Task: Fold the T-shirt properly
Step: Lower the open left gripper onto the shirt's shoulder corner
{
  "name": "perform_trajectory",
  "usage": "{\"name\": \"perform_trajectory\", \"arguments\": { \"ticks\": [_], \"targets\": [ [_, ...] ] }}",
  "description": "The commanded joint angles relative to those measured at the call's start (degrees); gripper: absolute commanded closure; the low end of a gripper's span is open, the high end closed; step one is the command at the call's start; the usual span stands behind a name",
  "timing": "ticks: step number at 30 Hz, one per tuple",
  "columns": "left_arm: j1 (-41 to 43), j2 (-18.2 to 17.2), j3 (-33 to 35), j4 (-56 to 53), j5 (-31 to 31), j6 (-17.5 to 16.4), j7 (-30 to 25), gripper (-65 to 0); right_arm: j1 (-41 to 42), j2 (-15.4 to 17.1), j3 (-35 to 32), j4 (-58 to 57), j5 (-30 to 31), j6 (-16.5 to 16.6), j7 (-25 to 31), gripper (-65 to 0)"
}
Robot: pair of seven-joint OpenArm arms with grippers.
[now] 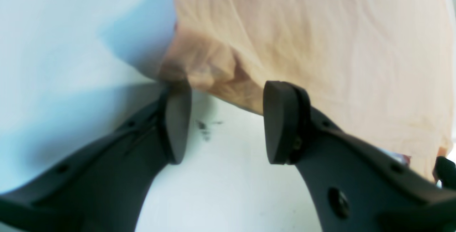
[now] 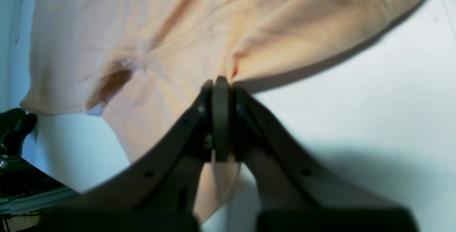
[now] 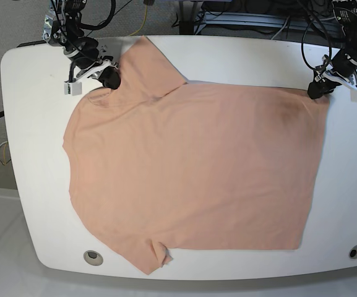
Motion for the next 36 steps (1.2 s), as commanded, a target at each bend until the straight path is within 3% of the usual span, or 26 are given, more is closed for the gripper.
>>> {"name": "perform_trajectory", "arguments": {
  "ticks": [1, 8, 10, 12, 18, 27, 36],
  "targets": [
    [-0.28, -1.37, -0.6, 0.04, 1.15, -0.38, 1.3, -34.1, -0.08, 0.43, 0.23, 0.85, -0.33, -0.06, -0.67, 0.0],
    [-0.33, -1.4, -2.01, 0.79, -0.02, -4.45, 2.56, -34.5, -0.11, 0.39, 0.16, 0.81, -0.49, 0.0, -0.47, 0.0],
    [0.37, -1.54, -1.14, 2.79, -2.23, -9.01, 5.26, -28.0, -0.18, 0.4, 0.25, 0.76, -0.27, 0.04, -0.01, 0.0],
    [0.6, -1.59, -1.01, 3.53, -3.14, -10.64, 7.23, -22.3, -0.14, 0.36, 0.25, 0.69, -0.15, 0.1, -0.05, 0.0],
    [0.97, -1.61, -0.81, 5.21, -4.82, -12.27, 9.5, 0.0, -0.1, 0.33, 0.47, 1.13, 0.34, 0.17, -0.47, 0.0],
    [-1.72, -1.3, -1.29, 4.72, -3.8, -8.54, 7.74, -0.3, 0.36, 0.32, 0.43, 1.06, 0.21, 0.2, -0.22, 0.0],
    [-3.65, -1.35, -0.51, -2.85, -3.5, -5.68, 3.49, -9.4, 0.41, 0.29, 0.53, 0.6, 0.3, 0.32, -0.1, 0.0]
  ]
}}
